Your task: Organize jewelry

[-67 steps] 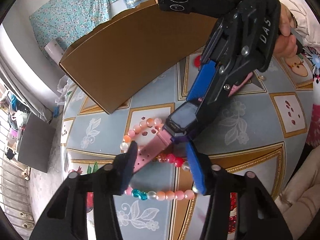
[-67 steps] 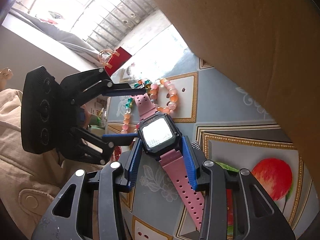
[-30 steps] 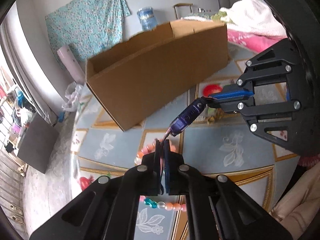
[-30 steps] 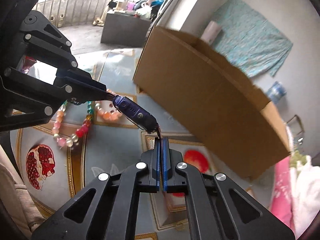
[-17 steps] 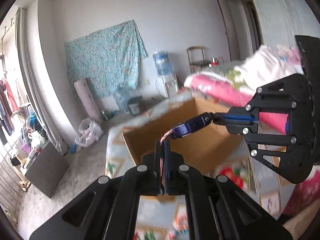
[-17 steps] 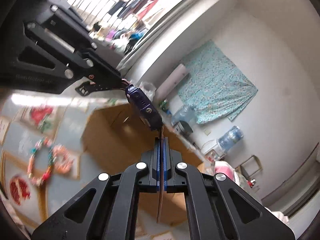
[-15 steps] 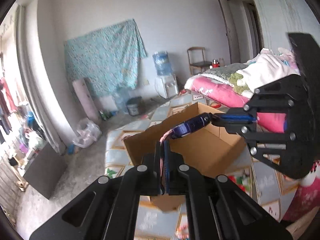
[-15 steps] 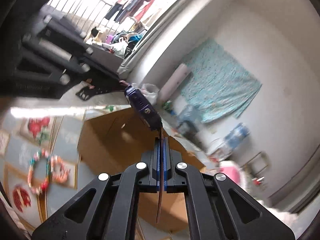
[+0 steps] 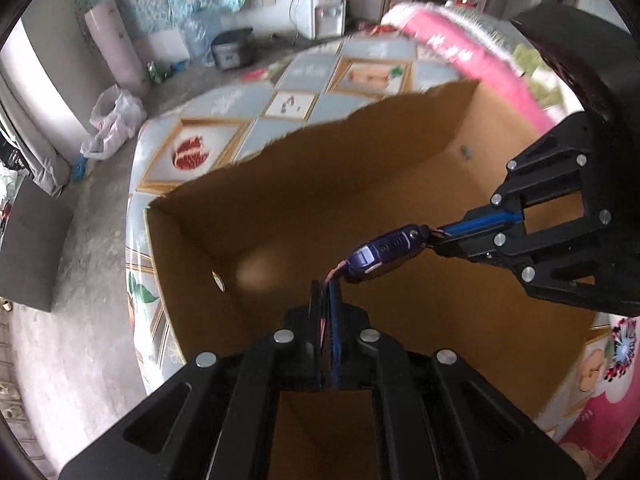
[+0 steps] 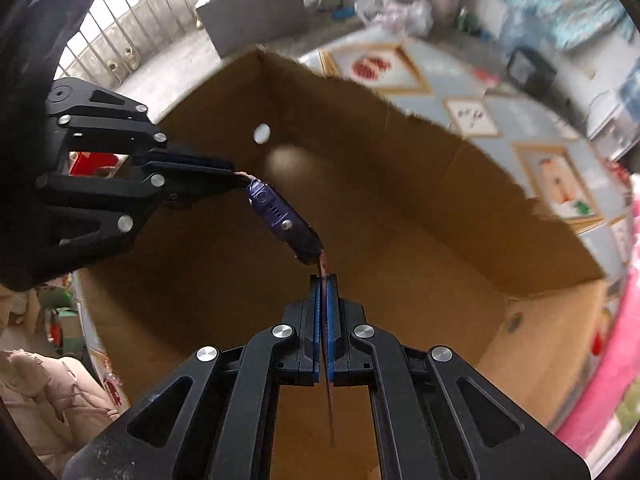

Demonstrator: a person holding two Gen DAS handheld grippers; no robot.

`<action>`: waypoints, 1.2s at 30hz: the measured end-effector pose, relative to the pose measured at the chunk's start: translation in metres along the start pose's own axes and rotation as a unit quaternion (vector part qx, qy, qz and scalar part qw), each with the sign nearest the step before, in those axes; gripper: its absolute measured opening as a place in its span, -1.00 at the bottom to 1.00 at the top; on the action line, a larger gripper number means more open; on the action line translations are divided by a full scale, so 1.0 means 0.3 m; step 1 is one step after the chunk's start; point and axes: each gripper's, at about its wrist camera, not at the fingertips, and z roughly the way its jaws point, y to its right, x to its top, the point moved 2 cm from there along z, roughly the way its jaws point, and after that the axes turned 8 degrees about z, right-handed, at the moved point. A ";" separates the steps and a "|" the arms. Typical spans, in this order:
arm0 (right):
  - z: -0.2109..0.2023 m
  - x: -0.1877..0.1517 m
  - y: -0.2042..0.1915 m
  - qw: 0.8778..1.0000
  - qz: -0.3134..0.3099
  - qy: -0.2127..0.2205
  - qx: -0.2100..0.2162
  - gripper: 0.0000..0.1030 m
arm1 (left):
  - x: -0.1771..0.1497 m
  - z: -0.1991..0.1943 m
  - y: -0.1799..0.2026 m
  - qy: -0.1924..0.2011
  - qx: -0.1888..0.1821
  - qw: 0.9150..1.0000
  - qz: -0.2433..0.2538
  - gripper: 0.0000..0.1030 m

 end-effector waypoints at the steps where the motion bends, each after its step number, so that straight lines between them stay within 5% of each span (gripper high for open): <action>1: 0.009 0.019 0.007 1.000 0.005 -0.005 0.000 -0.88 | 0.000 0.011 -0.001 -0.005 0.004 1.000 0.000 -0.83; 6: 0.032 0.081 0.055 0.999 0.041 0.018 -0.006 -0.60 | 0.013 -0.001 -0.016 0.007 0.033 0.999 0.001 -0.50; 15: -0.157 -0.009 0.117 0.990 0.097 0.098 -0.017 -0.32 | -0.014 -0.150 -0.037 0.070 0.065 0.995 -0.010 -0.15; 21: -0.277 -0.099 0.117 0.985 0.103 0.135 -0.035 -0.24 | -0.079 -0.235 -0.053 0.105 0.073 0.991 -0.039 -0.11; 31: -0.123 0.032 -0.055 0.996 0.008 0.082 -0.020 -0.07 | -0.287 -0.294 -0.069 0.159 0.090 0.975 -0.129 -0.11; 36: 0.026 0.099 -0.122 0.997 -0.054 0.025 -0.049 -0.35 | -0.410 -0.295 -0.067 0.175 0.078 0.967 -0.169 -0.11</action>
